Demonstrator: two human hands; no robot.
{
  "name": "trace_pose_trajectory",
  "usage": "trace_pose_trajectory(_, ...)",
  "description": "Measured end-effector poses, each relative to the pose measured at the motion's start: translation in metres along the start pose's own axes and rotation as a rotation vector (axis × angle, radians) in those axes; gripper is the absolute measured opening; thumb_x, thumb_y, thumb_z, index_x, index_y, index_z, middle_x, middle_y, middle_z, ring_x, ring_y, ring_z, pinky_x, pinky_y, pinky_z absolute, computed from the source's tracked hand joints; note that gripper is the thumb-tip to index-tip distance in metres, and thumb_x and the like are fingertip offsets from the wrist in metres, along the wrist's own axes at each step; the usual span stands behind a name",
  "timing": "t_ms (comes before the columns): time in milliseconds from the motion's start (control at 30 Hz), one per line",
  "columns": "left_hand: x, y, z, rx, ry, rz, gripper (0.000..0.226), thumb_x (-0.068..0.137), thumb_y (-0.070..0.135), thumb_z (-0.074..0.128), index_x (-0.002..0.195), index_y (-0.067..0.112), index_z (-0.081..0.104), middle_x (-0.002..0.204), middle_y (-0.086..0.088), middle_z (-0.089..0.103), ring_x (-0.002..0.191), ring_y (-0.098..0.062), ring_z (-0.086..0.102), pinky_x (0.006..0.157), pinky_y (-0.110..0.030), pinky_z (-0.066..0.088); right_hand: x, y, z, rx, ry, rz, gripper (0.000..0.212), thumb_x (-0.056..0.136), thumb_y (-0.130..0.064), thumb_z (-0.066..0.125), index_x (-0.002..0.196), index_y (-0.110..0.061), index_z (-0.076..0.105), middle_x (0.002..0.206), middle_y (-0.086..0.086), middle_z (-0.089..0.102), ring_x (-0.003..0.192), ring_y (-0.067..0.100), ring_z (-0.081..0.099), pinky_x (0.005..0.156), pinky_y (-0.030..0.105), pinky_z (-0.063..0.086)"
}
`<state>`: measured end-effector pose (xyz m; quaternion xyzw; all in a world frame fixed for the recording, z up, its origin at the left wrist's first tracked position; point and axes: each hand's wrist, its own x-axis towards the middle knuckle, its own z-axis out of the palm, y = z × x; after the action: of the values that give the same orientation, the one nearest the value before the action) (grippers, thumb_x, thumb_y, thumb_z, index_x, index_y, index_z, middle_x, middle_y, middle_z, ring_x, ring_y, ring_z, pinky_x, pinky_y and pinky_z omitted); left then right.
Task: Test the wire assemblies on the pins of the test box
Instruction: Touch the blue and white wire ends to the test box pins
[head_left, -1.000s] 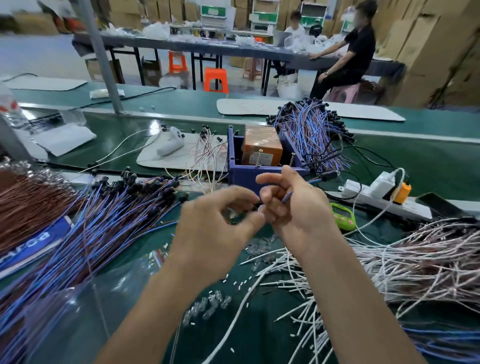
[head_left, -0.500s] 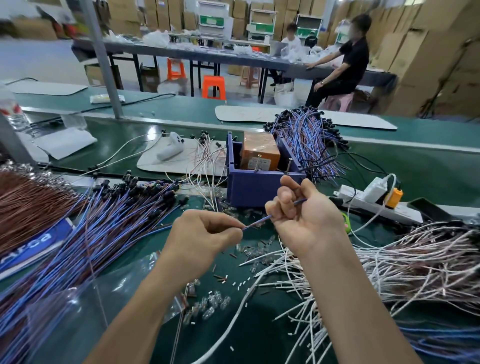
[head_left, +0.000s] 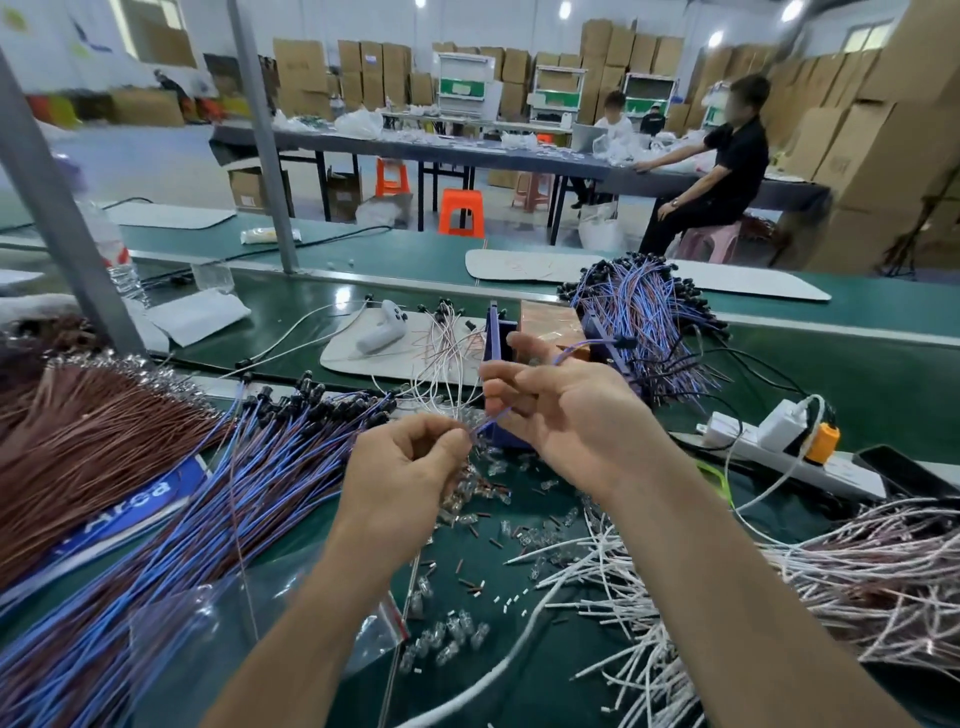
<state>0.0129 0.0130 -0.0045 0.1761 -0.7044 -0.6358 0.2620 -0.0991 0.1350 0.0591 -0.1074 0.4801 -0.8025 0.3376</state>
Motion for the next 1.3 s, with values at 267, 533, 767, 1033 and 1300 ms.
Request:
trace_pose_trajectory(267,0.018,-0.008,-0.019,-0.074,-0.056,-0.175,0.024,0.099,0.016,0.065,0.085,0.024,0.083,0.055,0.003,0.06,0.046,-0.007,0.045,0.045,-0.021,0.033,0.058,-0.011,0.044,-0.458,-0.036,-0.078,0.028,0.107,0.002,0.036,0.12,-0.002,0.061,0.067,0.01,0.059,0.04,0.01,0.035,0.039,0.022,0.027)
trace_pose_trajectory(533,0.076,-0.008,-0.044,0.472,0.002,-0.16,0.028,0.101,0.038,0.063,0.077,0.042,0.077,0.062,0.011,0.071,0.053,-0.004,0.059,0.055,-0.029,0.043,0.15,-0.04,0.067,-0.848,0.136,-0.071,0.026,0.096,0.012,0.034,0.103,-0.009,0.048,0.071,0.016,0.056,0.048,0.015,0.037,0.038,0.023,0.022)
trace_pose_trajectory(767,0.159,0.006,-0.055,0.888,0.076,-0.165,0.028,0.092,0.04,0.058,0.066,0.04,0.068,0.075,0.012,0.069,0.076,-0.018,0.064,0.062,-0.029,0.043,0.255,-0.044,0.067,-0.936,0.199,0.032,0.032,0.103,0.009,0.028,0.081,-0.009,0.045,0.073,0.014,0.053,0.054,0.017,0.04,0.037,0.016,0.029)
trace_pose_trajectory(1033,0.246,-0.026,-0.049,1.155,0.079,-0.193,0.025,0.096,0.038,0.052,0.092,0.031,0.075,0.07,0.012,0.06,0.061,-0.012,0.053,0.055,-0.026,0.037,0.347,-0.03,0.04,-1.465,0.116,0.18,0.024,0.095,0.001,0.059,0.074,-0.01,0.055,0.04,-0.004,0.06,0.043,0.011,0.061,0.049,0.022,0.05)
trace_pose_trajectory(1300,0.285,-0.067,-0.047,1.22,0.086,-0.23,0.023,0.095,0.04,0.056,0.108,0.034,0.074,0.102,0.005,0.073,0.088,-0.021,0.066,0.069,-0.029,0.044,0.401,0.01,0.053,-1.988,0.064,0.082,0.019,0.092,-0.009,0.064,0.109,-0.005,0.071,0.104,0.008,0.066,0.106,0.029,0.067,0.08,0.034,0.054)
